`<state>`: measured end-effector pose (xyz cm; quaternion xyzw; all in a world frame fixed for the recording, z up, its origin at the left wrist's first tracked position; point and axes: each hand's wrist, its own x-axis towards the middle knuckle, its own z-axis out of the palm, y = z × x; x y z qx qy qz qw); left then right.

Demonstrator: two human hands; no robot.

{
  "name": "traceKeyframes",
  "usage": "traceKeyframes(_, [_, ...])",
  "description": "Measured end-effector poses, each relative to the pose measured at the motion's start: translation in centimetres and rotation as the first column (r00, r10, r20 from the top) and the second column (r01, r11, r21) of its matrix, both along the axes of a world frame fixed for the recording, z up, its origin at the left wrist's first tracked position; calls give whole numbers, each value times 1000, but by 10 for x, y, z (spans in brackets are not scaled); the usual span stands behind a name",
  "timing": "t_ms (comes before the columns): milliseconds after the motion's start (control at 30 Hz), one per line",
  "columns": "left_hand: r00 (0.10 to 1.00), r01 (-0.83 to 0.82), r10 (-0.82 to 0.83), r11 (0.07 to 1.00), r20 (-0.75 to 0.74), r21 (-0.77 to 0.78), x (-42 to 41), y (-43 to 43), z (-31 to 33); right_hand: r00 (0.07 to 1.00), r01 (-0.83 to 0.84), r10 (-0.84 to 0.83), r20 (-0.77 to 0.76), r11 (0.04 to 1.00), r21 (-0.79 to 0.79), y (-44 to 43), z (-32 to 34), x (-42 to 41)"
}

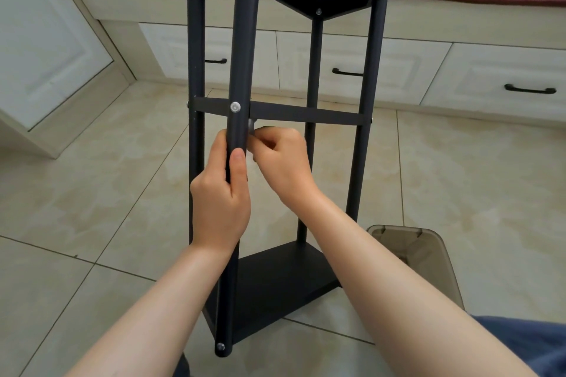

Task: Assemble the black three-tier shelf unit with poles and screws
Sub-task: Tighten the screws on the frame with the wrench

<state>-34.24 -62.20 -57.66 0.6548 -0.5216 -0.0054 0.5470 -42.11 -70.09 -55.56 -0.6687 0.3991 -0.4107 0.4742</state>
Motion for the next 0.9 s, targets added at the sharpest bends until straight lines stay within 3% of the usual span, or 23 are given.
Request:
traceKeyframes(167, [1000, 0, 0, 1000, -14, -4, 1, 1, 1, 998, -30, 33, -47, 998, 62, 0, 9, -13])
traceKeyframes(900, [1000, -14, 14, 1000, -20, 9, 4, 0, 0, 998, -51, 51, -46, 999, 9, -1, 18, -6])
